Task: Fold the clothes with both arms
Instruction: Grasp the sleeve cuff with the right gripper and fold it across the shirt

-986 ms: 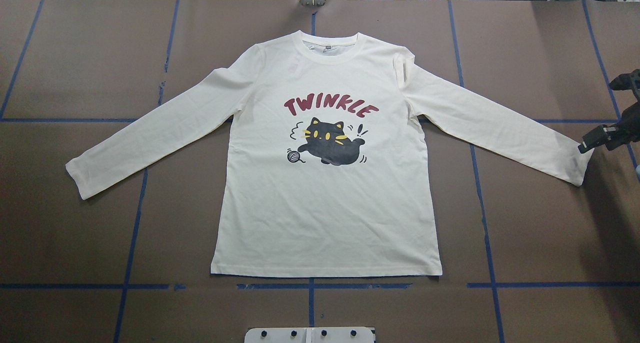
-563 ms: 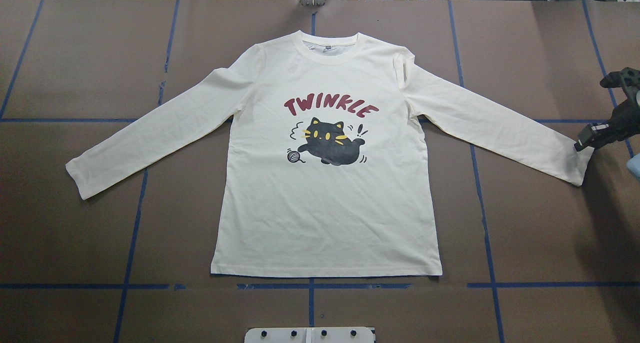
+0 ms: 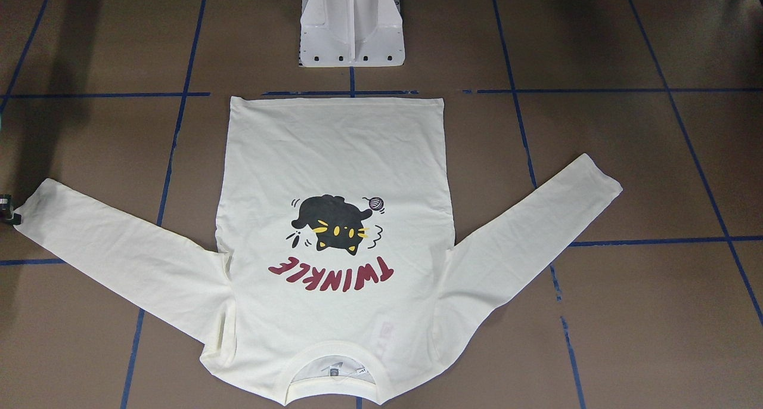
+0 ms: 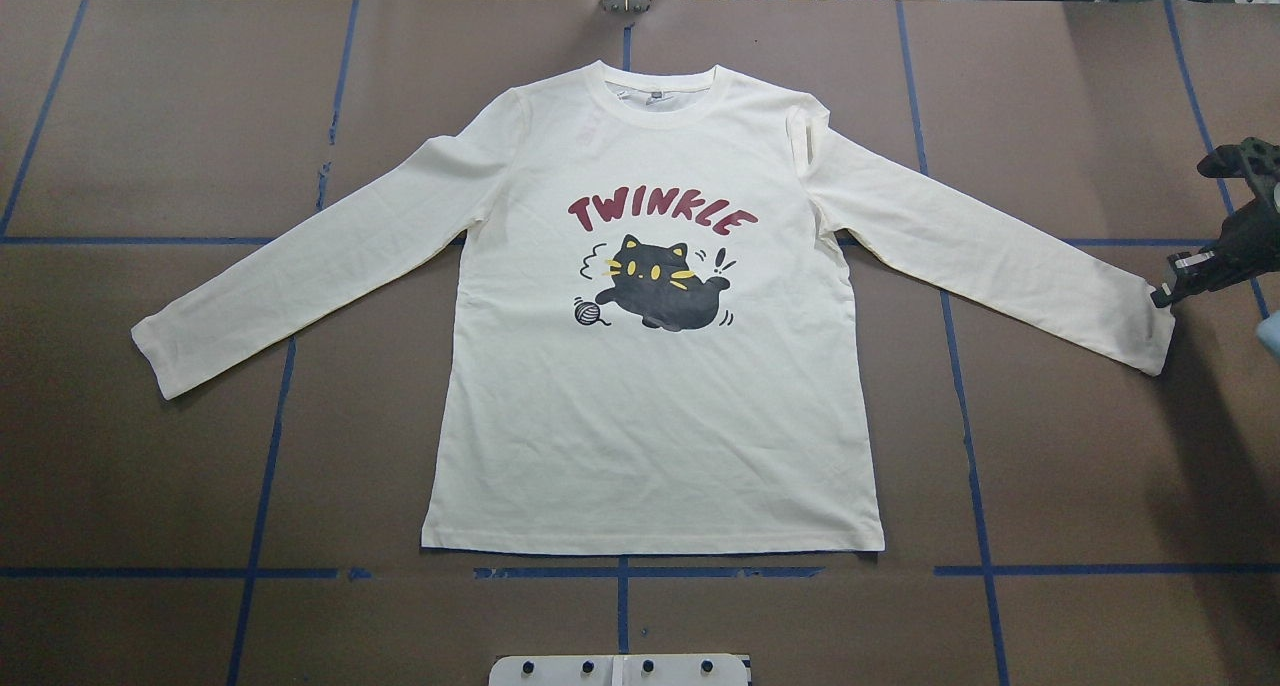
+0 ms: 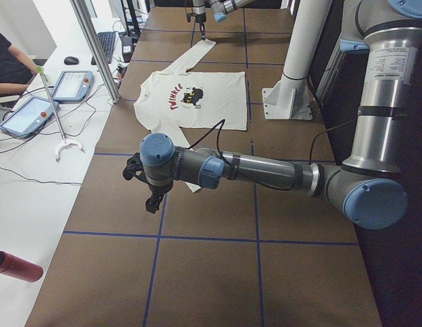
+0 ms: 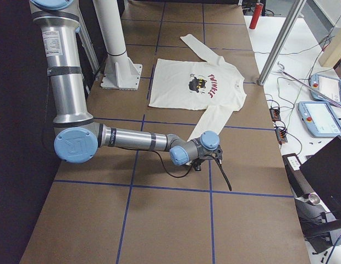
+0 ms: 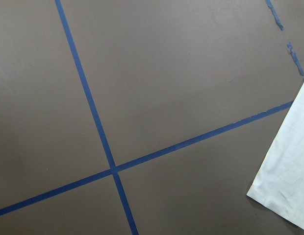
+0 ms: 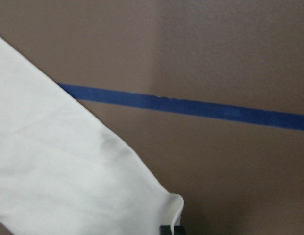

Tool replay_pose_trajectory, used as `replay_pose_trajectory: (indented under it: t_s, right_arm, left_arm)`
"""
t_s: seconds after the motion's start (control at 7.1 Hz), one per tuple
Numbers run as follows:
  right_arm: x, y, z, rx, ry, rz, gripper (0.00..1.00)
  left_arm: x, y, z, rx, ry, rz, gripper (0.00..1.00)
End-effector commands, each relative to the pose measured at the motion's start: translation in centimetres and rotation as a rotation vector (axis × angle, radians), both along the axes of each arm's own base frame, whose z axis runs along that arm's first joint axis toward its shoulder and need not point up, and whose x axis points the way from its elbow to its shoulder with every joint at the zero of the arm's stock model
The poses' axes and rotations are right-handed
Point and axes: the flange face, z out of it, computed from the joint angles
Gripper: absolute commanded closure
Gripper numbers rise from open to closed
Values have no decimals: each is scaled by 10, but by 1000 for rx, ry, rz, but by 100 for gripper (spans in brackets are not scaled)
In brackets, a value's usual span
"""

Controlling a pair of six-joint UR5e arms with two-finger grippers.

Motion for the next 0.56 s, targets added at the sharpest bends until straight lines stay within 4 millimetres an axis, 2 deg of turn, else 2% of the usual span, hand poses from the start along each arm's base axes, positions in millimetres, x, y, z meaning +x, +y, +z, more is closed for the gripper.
replay_pose_trajectory:
  t_s: [0.0, 0.14, 0.28, 0.42]
  right_arm:
    - [-48, -49, -140, -141, -86, 183, 100]
    - [-109, -73, -227, -184, -135, 210, 100]
    - [-166, -82, -301, -193, -153, 255, 100]
    - [-250, -76, -391, -186, -166, 340, 100]
  left_arm:
    - [0, 0, -1, 2, 4, 1, 0]
    - [0, 0, -1, 2, 4, 1, 0]
    - [0, 0, -1, 2, 5, 1, 0]
    - [0, 0, -1, 2, 5, 1, 0]
